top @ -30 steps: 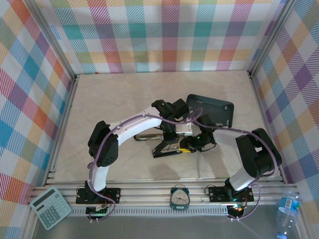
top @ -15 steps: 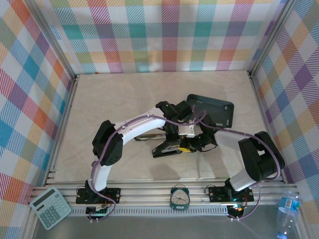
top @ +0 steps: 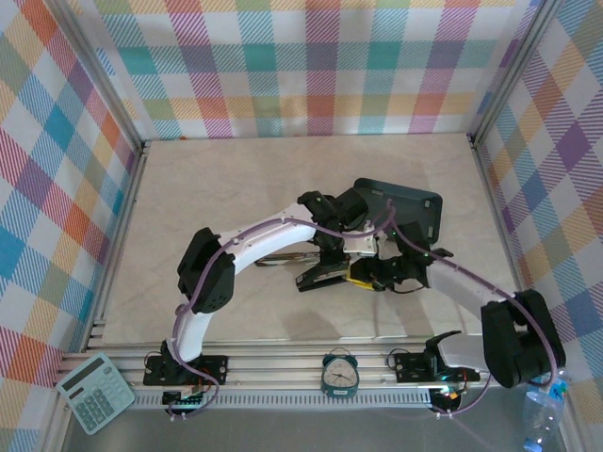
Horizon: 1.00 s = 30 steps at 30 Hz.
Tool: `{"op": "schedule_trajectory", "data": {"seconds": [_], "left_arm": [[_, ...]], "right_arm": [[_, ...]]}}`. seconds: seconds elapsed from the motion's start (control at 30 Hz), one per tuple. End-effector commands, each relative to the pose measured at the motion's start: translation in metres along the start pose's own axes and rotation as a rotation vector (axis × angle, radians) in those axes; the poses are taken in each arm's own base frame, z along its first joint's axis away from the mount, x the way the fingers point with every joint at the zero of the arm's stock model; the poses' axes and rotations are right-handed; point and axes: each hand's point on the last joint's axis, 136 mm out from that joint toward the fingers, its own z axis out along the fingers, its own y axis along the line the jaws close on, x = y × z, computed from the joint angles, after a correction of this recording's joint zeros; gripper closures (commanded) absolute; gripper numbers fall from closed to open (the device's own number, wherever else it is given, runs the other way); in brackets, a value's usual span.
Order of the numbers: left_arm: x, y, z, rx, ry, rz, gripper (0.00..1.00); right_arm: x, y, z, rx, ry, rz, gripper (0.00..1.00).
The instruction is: Load the staples into the stapler
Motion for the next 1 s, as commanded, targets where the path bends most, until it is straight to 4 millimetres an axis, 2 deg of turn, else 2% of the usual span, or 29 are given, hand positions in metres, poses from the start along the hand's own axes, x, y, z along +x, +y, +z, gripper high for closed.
{"op": "schedule_trajectory", "data": {"seconds": [0.0, 0.27, 0.53, 0.63, 0.77, 0.97], "left_arm": [[-0.002, -0.01, 0.02, 0.063, 0.033, 0.033, 0.9], [0.005, -0.029, 0.043, 0.152, 0.115, 0.056, 0.87], [0.008, -0.031, 0.052, 0.167, 0.136, 0.037, 0.79], [0.0, -0.028, 0.047, 0.15, 0.096, 0.028, 0.68], [-0.015, -0.022, 0.029, 0.122, 0.004, -0.001, 0.53], [-0.023, -0.001, -0.007, 0.084, -0.152, -0.154, 0.41]], "right_arm": [[0.007, -0.015, -0.012, 0.025, -0.009, 0.052, 0.65], [0.007, -0.031, -0.023, 0.072, -0.039, 0.132, 0.64], [0.012, -0.054, -0.03, 0.154, -0.052, 0.207, 0.64], [0.013, -0.053, -0.032, 0.156, -0.049, 0.197, 0.63], [0.011, -0.047, -0.036, 0.155, -0.051, 0.179, 0.6], [0.002, -0.031, -0.044, 0.135, -0.073, 0.139, 0.58]]}}
